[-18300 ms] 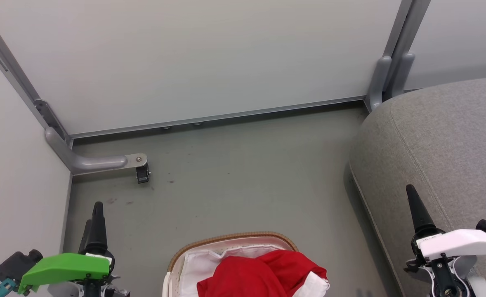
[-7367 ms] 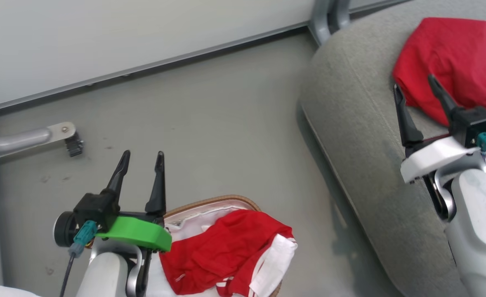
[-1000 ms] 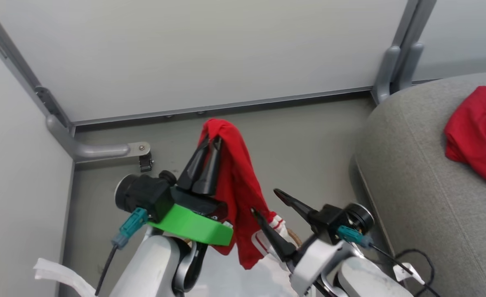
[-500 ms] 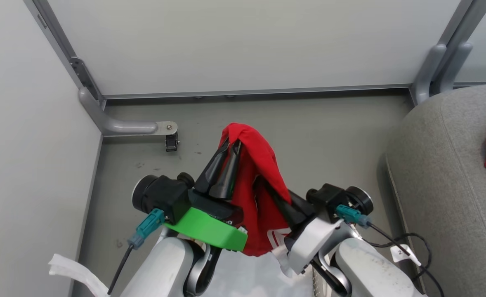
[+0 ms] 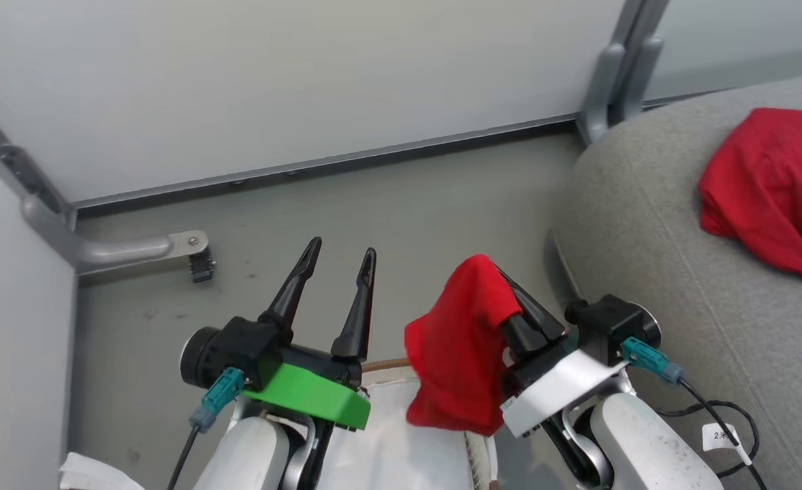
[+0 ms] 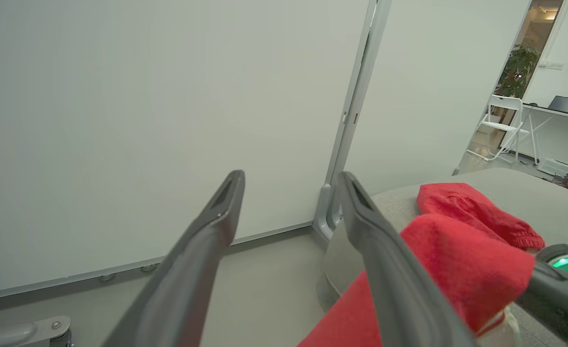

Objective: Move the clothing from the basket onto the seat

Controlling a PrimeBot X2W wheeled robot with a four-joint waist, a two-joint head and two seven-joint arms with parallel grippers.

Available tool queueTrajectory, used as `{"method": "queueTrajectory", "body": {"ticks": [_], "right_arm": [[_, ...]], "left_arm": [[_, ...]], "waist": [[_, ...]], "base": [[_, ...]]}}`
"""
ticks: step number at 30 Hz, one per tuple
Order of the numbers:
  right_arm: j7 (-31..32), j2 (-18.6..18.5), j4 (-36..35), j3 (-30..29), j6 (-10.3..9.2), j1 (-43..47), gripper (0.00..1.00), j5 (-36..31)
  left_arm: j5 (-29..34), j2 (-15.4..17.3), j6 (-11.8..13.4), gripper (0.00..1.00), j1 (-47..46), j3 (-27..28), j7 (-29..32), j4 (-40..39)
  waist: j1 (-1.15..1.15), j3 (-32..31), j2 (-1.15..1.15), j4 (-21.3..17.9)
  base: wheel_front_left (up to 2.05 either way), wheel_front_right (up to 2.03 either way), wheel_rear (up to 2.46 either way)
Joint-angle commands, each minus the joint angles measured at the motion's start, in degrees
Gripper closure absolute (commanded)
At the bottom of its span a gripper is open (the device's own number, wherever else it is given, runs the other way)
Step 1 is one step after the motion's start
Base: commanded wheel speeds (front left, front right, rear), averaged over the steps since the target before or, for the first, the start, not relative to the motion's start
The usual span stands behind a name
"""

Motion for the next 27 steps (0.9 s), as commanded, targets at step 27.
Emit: {"method": "queueTrajectory", "body": {"ticks": [27], "right_arm": [[-0.16,-0.13,-5.47,-7.66,-0.07,3.92,1.00,0.44]], "left_arm": [[2.77,0.21,-2.63,0.00,-0.78,-0.05,0.04,5.05]], "waist": [[0.00,3.51,0.00,-27.93]], "base": [[0.00,0.00,0.00]]}}
